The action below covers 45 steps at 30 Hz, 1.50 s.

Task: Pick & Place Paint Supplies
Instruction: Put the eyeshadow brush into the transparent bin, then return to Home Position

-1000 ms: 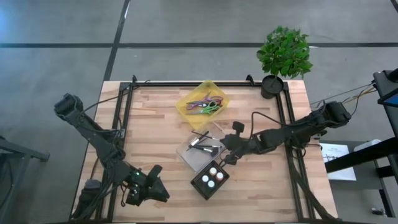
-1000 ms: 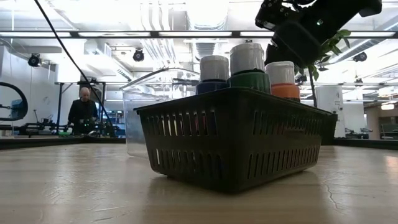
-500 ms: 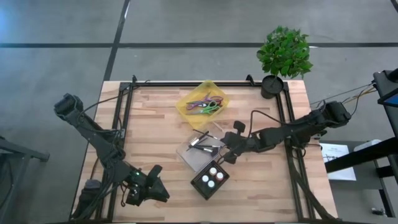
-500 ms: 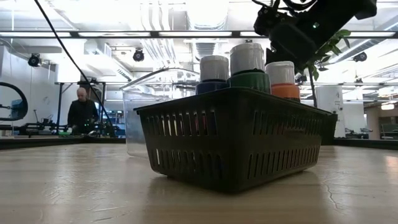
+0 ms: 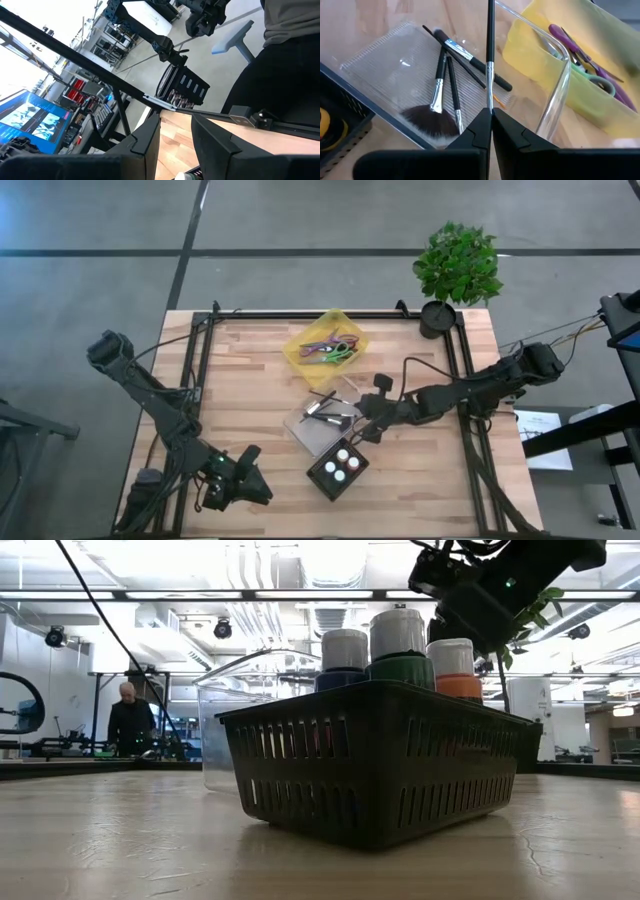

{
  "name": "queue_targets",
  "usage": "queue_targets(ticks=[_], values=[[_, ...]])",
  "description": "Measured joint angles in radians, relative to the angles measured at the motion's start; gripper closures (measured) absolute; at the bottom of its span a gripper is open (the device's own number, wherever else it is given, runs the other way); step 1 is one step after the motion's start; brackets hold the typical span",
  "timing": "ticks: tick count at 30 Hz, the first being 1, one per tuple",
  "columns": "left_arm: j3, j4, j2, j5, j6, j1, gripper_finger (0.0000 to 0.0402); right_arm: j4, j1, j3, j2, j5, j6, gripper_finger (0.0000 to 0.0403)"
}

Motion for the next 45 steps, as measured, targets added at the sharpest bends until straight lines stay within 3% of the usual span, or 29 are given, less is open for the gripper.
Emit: queue_targets(ticks=[13, 24, 32, 35, 45], values=[[0.0, 0.0, 0.0, 0.0, 0.0, 0.0, 0.0283, 0.0, 0.0, 0.0, 0.0, -0.079, -0.034, 0.0393], [0.0, 0.0, 0.0, 0.0, 0.0, 0.0, 0.0283, 0.011, 0.0, 0.0, 0.0, -0.057, -0.025, 0.0394], [0.0, 0.0, 0.0, 0.0, -0.003, 0.0, 0.0283, 0.009, 0.0, 0.0, 0.0, -0.141, -0.045, 0.0388], [0.0, 0.0, 0.0, 0.0, -0.004, 0.0, 0.0283, 0.008, -0.002, 0.0, 0.0, -0.14, -0.034, 0.0357], [0.0, -0.001, 0.0, 0.0, -0.016, 0.0, 0.0283, 0.007, -0.004, 0.0, 0.0, -0.089, -0.006, 0.0197]])
